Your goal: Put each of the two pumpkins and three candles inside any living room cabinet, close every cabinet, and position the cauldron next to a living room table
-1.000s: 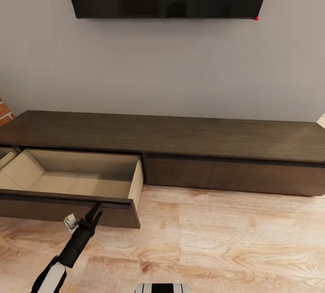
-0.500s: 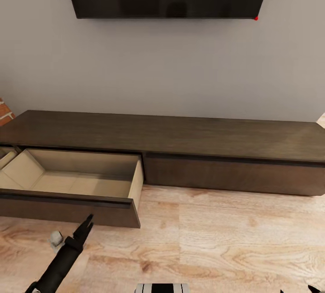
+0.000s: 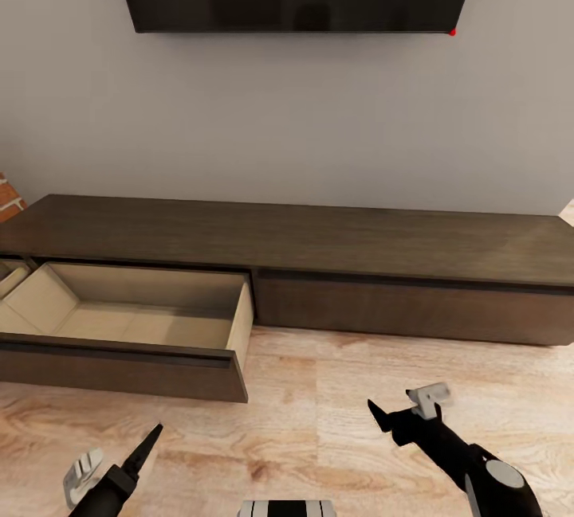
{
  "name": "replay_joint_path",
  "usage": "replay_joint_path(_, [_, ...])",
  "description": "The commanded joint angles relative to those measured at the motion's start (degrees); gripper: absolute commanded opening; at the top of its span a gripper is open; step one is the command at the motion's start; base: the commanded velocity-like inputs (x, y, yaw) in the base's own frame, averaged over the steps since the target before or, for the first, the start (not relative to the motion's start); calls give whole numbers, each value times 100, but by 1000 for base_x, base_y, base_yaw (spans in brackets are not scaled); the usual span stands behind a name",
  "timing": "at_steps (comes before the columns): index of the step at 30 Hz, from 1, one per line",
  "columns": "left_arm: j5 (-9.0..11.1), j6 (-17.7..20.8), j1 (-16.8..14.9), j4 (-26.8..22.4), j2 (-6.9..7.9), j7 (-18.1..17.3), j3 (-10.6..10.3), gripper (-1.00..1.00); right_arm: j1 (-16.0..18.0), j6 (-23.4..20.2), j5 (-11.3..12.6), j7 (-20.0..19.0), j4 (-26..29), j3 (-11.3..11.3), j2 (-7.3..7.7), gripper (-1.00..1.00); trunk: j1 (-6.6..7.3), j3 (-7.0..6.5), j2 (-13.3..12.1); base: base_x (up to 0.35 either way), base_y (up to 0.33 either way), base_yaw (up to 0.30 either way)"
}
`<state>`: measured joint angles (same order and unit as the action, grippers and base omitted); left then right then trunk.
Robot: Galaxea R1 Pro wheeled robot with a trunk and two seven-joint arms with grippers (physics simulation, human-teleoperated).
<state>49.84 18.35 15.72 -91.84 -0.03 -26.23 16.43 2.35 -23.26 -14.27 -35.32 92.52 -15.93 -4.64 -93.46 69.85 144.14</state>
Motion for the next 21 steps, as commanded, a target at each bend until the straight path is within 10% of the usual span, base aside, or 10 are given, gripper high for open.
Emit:
replay_joint_path(1, [47, 52, 1, -8, 0, 5, 7, 100, 147, -115, -67, -38, 9, 32, -2, 100, 1, 4, 2, 0, 0, 0])
replay_joint_path(7, [2, 95, -32, -22, -1, 86, 9, 100, 861, -940, -111, 14, 11, 185, 29, 100, 14, -107, -5, 0, 0, 1])
replay_joint_path(21, [-18, 65, -75, -14, -15, 684, 27, 100, 1142, -1181, -129, 16, 11, 212, 32, 100, 50, -432, -24, 0, 0, 17])
